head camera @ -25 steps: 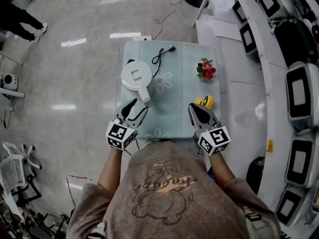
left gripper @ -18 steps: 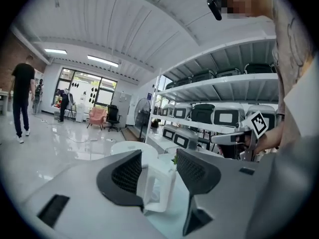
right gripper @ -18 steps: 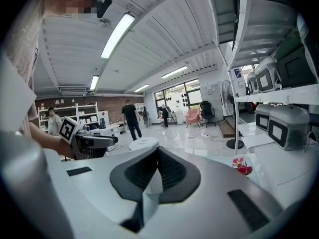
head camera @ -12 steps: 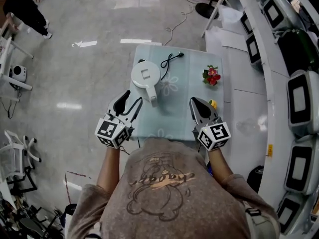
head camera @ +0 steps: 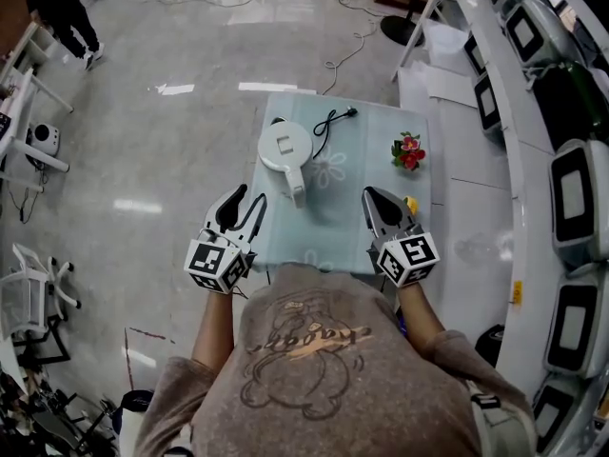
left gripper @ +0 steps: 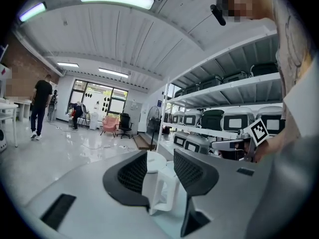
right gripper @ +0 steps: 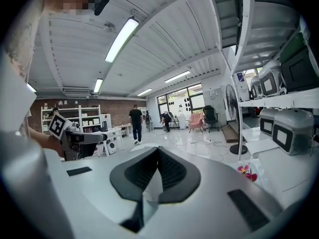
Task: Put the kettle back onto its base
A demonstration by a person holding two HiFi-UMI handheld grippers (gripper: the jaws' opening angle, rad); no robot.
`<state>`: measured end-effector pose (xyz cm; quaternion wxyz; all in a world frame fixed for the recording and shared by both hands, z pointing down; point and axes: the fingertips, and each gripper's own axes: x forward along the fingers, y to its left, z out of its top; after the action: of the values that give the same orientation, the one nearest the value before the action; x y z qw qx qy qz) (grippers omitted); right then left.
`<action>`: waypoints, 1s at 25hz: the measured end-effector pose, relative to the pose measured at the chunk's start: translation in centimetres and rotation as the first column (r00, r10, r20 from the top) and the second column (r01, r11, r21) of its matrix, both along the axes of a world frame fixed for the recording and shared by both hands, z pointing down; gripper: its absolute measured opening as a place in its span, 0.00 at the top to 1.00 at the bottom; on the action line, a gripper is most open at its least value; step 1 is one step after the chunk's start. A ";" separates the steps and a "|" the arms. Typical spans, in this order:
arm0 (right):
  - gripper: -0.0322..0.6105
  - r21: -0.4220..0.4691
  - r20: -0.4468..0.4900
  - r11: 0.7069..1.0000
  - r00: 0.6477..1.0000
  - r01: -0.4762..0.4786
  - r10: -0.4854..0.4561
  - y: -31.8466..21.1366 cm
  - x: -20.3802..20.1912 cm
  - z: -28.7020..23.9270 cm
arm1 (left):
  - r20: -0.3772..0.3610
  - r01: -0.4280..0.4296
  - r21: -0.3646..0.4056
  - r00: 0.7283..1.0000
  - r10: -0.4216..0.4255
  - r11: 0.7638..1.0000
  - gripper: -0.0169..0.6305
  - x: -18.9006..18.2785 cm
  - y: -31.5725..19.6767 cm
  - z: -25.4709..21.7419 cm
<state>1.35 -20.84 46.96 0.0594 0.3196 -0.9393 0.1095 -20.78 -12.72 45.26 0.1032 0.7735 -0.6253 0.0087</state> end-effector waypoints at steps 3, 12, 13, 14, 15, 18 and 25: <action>0.95 -0.006 -0.004 1.000 1.000 -0.002 0.002 0.1 0.0 0.3 | 0.002 0.022 -0.014 1.000 -0.022 1.000 0.76 -0.3 0.7 0.2; 0.95 -0.036 -0.027 0.999 1.000 -0.014 0.013 0.5 0.4 2.0 | 0.027 0.113 -0.048 0.993 -0.112 0.992 0.94 -2.3 1.8 2.8; 0.95 -0.039 -0.029 0.999 0.999 -0.014 0.013 0.5 0.4 2.1 | 0.026 0.114 -0.048 0.993 -0.112 0.992 0.94 -2.3 1.9 2.9; 0.95 -0.042 -0.031 0.999 0.999 -0.014 0.013 0.6 0.3 2.1 | 0.028 0.114 -0.047 0.993 -0.113 0.992 0.94 -2.4 1.9 2.9; 0.95 -0.044 -0.032 0.999 0.999 -0.015 0.013 0.7 0.3 2.1 | 0.030 0.115 -0.045 0.993 -0.114 0.992 0.94 -2.5 1.9 3.0; 0.95 -0.042 -0.032 0.999 0.999 -0.009 0.008 0.8 0.1 2.1 | 0.027 0.110 -0.037 0.994 -0.109 0.993 0.94 -2.4 1.9 2.7; 0.95 -0.039 -0.027 0.999 1.000 0.005 -0.006 1.2 -0.1 2.4 | 0.005 0.095 -0.039 0.996 -0.094 0.995 0.94 -1.6 1.9 2.5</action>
<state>1.23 -19.69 49.38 0.0785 0.3173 -0.9370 0.1231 -22.37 -10.80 47.79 0.1175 0.7409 -0.6611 0.0174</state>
